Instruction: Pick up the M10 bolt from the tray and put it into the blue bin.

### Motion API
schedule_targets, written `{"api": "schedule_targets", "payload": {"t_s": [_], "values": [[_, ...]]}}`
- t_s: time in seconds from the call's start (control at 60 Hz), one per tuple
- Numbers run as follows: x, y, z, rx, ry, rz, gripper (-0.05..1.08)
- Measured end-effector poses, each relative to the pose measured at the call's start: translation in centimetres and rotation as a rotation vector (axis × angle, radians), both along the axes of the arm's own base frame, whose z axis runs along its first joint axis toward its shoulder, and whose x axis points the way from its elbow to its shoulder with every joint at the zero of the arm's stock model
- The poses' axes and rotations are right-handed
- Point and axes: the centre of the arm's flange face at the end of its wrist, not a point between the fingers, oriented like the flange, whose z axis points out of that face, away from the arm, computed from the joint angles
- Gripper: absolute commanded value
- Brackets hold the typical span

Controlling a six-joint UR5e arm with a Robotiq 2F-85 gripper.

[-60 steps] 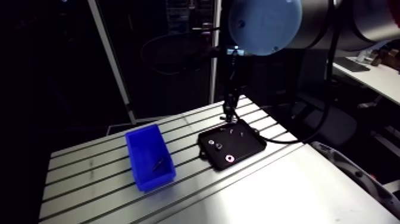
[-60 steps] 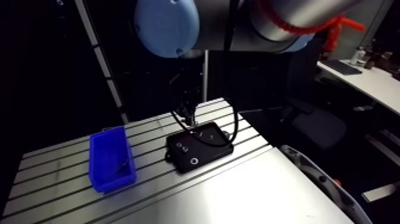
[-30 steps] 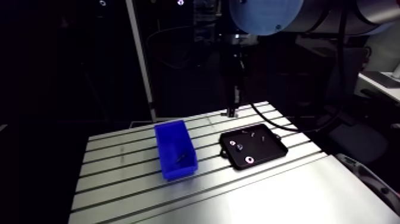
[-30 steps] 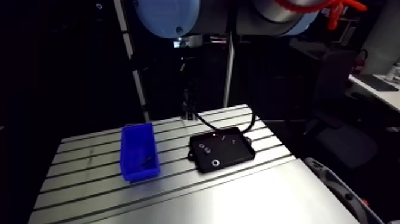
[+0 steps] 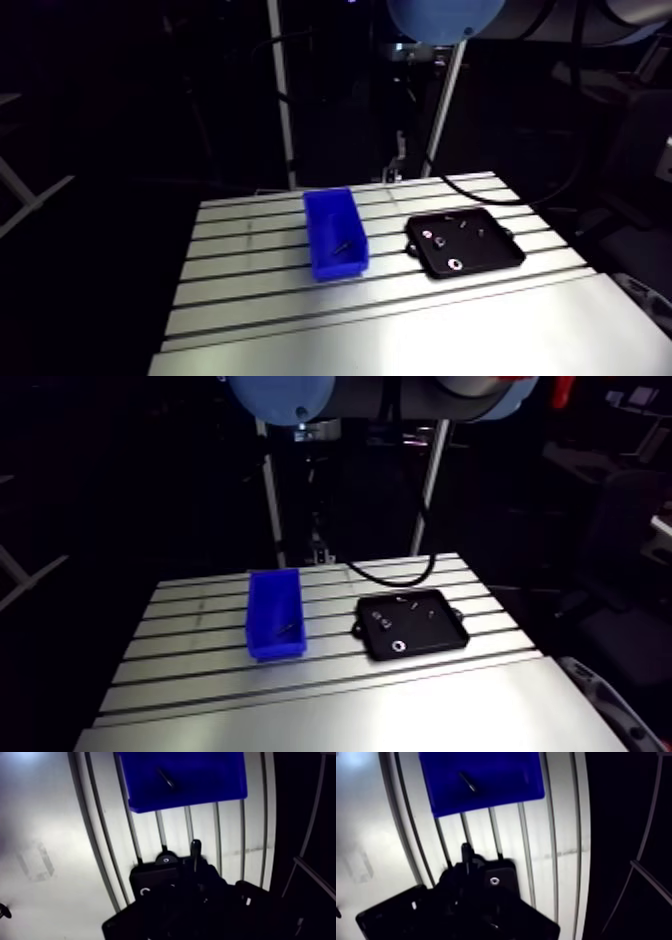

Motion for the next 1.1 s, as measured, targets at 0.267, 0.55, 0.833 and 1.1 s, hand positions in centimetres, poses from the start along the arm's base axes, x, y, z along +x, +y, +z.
{"api": "schedule_targets", "payload": {"t_s": [0.267,0.55,0.833,1.1], "values": [[-1.2,-3.6,-0.8,0.0,0.01,0.046,1.06],[-1.9,-6.0,-2.1,0.0,0.01,0.055,1.06],[-2.5,-7.6,-3.8,0.003,-0.008,0.045,1.06],[-3.1,-7.9,-6.1,0.004,-0.026,0.026,1.05]]}}
